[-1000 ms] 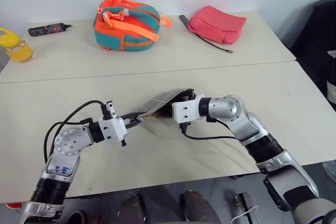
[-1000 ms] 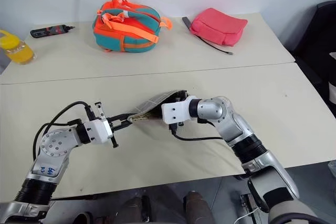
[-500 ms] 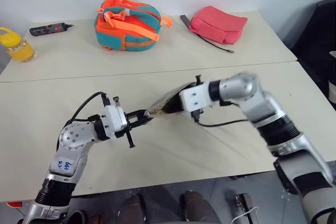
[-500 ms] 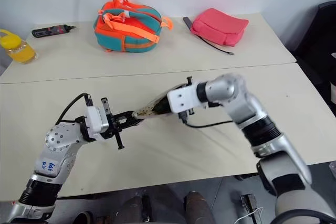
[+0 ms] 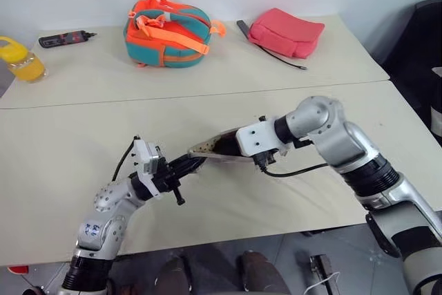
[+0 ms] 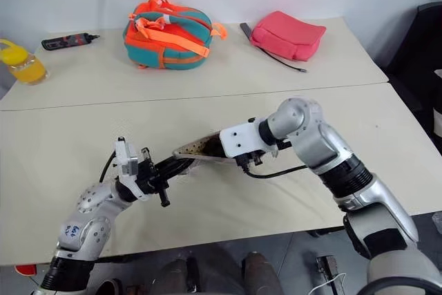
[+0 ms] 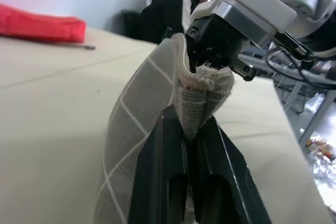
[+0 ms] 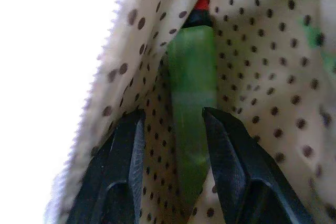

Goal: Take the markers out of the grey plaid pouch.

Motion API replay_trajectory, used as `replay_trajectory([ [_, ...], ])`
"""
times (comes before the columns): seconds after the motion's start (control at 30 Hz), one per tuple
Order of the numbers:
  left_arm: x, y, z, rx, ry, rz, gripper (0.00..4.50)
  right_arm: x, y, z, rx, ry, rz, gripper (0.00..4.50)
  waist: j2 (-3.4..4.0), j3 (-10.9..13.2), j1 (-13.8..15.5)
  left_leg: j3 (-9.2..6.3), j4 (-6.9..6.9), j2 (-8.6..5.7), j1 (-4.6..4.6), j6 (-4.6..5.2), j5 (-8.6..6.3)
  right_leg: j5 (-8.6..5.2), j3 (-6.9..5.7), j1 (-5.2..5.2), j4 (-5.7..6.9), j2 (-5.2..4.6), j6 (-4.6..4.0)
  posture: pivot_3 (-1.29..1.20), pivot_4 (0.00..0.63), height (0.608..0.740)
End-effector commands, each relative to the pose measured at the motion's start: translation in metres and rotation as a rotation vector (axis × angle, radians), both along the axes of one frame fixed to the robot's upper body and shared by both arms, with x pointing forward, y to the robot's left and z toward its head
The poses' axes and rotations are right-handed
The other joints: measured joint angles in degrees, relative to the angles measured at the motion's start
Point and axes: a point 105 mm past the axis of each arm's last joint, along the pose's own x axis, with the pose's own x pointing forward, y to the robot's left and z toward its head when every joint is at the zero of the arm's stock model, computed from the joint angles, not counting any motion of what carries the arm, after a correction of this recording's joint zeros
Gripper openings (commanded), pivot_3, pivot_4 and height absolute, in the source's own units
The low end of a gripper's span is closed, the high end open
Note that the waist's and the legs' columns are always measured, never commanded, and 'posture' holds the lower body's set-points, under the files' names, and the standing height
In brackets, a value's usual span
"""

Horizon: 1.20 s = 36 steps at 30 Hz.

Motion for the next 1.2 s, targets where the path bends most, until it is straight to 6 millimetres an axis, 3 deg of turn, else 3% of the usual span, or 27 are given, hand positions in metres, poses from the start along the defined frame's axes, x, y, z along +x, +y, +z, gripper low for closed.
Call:
replay_trajectory([
  [0.03,0.001,0.008,0.005,0.0,-0.05,0.03,0.0,0.009,0.004,-0.007,0.008,-0.026,-0.043,1.8,0.0,0.0,0.0,0.01,0.01,0.0,0.0,0.0,0.0,0.0,0.0,0.03,-0.03,0.0,0.0,0.0,0.15,0.74],
  [0.27,-0.001,0.008,0.007,-0.041,-0.04,0.025,0.0,0.024,0.017,-0.003,0.065,-0.125,-0.068,1.8,0.0,0.0,-0.08,0.01,-0.03,0.01,0.01,0.0,0.0,0.01,0.0,0.01,-0.02,0.01,0.0,0.0,0.15,0.74],
  [0.47,0.0,0.002,0.028,-0.159,-0.012,-0.036,0.0,0.03,0.035,0.012,0.185,-0.179,-0.071,1.8,0.0,0.0,-0.15,-0.01,-0.05,0.03,0.01,0.0,0.0,0.01,-0.01,0.0,-0.01,0.03,-0.01,0.0,0.15,0.74],
  [0.7,0.003,-0.001,0.017,-0.138,0.037,-0.055,0.0,0.036,0.038,-0.025,0.162,-0.164,-0.097,1.8,0.0,0.0,-0.09,-0.02,-0.08,0.01,0.0,-0.02,-0.01,0.01,-0.02,-0.01,-0.04,0.02,0.0,0.0,0.15,0.74],
  [0.83,0.001,-0.001,0.013,-0.129,0.051,-0.054,0.0,0.04,0.045,-0.021,0.235,-0.189,-0.111,1.8,0.0,0.0,-0.45,-0.02,-0.08,0.02,0.01,-0.02,-0.01,0.01,-0.01,-0.01,-0.02,0.03,0.0,0.0,0.15,0.74],
  [1.0,0.002,0.004,0.013,-0.124,0.048,-0.033,0.0,0.038,0.047,-0.017,0.245,-0.199,-0.091,0.59,-0.02,-0.02,-0.66,-0.05,-0.06,0.03,0.05,-0.02,-0.01,0.01,-0.03,0.06,0.0,0.04,0.0,0.0,0.15,0.74],
  [1.2,0.006,0.015,0.013,-0.1,0.03,0.011,0.0,0.034,0.034,0.003,0.285,-0.195,-0.093,0.51,-0.03,-0.01,-0.45,-0.05,-0.1,0.01,0.04,-0.03,-0.01,0.01,-0.04,0.07,-0.05,0.02,0.0,0.0,0.15,0.74],
])
